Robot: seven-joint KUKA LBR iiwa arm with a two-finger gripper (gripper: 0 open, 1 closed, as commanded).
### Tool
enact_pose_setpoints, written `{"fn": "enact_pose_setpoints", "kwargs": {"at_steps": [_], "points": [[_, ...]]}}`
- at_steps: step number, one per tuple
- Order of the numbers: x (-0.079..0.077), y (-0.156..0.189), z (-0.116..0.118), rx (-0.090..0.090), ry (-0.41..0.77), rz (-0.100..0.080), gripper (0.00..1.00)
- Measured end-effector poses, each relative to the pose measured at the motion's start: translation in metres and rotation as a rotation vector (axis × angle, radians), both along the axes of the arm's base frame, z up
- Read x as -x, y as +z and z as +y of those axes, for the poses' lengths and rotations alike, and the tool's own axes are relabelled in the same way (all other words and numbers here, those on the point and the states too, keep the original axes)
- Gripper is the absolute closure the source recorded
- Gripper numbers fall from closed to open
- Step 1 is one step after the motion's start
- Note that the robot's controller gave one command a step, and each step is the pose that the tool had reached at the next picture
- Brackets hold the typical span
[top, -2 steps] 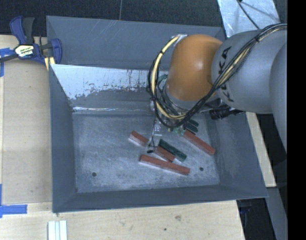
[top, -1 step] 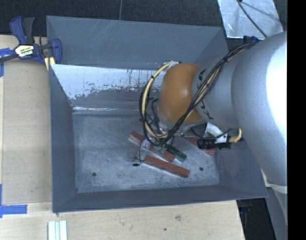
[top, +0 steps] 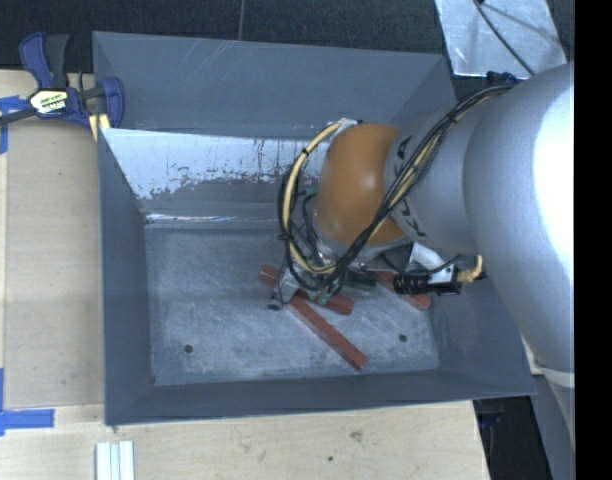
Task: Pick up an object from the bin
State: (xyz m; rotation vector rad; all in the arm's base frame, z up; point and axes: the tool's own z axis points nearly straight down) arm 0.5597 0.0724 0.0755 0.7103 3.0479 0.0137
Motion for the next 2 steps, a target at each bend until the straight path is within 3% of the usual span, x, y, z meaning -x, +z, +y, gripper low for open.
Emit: {"fn": "enact_pose_setpoints", "kwargs": {"at_steps": [1,2], "points": [[0.011,0.0,-0.001,0.016,0.647,-0.007,1.0],[0.056,-0.001,0.012,0.013,0.586,-0.008,1.0]]}}
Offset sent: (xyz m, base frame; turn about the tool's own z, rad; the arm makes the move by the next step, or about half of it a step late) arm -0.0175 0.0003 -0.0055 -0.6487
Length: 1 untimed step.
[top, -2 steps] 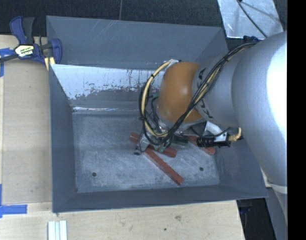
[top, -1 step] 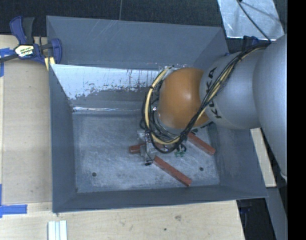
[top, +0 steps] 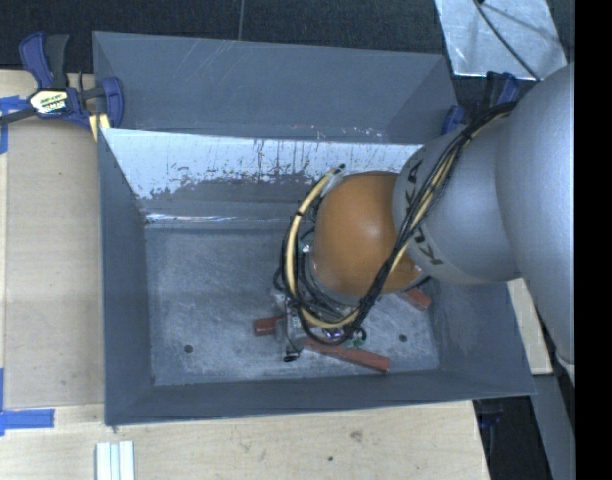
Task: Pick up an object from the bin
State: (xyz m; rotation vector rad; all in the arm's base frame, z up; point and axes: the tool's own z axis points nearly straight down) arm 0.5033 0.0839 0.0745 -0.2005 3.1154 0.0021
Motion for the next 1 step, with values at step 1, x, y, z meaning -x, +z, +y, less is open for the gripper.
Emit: {"fn": "enact_pose_setpoints", "kwargs": {"at_steps": [1], "points": [[-0.0234,0.1728,0.0126,0.006,0.342,0.008,1.0]]}}
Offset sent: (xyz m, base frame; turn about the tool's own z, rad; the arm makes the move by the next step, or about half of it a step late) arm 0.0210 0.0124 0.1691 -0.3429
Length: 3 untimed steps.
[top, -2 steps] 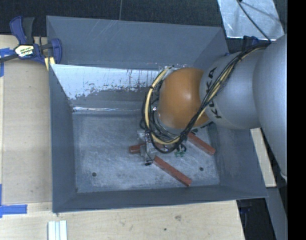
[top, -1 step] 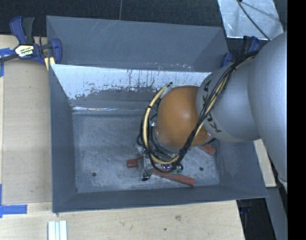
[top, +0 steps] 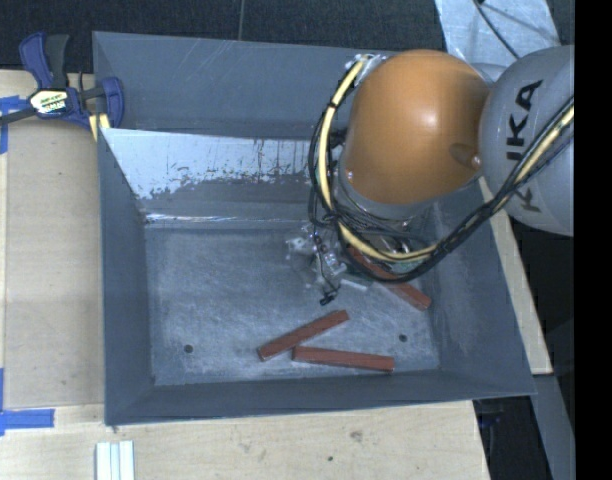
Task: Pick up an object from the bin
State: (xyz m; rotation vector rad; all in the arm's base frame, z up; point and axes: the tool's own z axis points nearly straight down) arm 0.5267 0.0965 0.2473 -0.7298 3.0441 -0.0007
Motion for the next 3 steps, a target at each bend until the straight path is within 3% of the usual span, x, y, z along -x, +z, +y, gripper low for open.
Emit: {"fn": "enact_pose_setpoints", "kwargs": {"at_steps": [1,2,3], "points": [[0.001,-0.003,0.0,0.001,-0.003,0.008,0.0],[-0.006,-0.178,-0.009,0.006,0.316,0.018,0.0],[0.032,-0.176,-0.004,0.003,0.253,0.005,0.0]]}}
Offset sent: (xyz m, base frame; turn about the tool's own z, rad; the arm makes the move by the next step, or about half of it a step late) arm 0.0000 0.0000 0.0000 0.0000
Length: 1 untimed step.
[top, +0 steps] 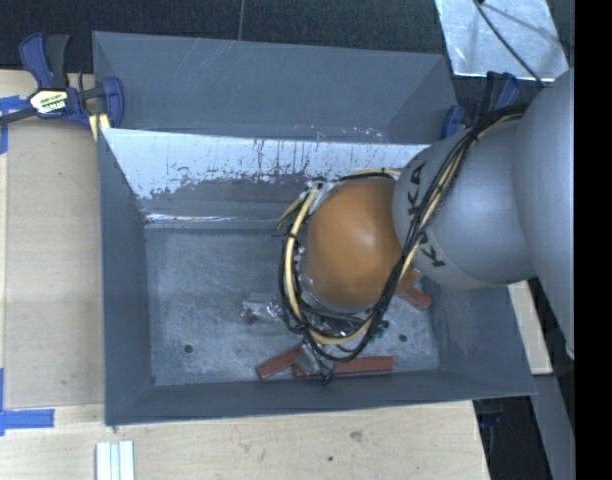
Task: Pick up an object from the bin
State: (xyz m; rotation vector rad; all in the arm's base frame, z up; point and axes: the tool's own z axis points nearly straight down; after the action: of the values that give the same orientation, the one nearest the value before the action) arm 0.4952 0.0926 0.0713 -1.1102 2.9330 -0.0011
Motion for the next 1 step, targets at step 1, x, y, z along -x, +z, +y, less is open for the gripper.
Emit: {"fn": "enact_pose_setpoints", "kwargs": {"at_steps": [1], "points": [[-0.0005,0.001,-0.0001,0.001,-0.001,0.001,1.0]]}}
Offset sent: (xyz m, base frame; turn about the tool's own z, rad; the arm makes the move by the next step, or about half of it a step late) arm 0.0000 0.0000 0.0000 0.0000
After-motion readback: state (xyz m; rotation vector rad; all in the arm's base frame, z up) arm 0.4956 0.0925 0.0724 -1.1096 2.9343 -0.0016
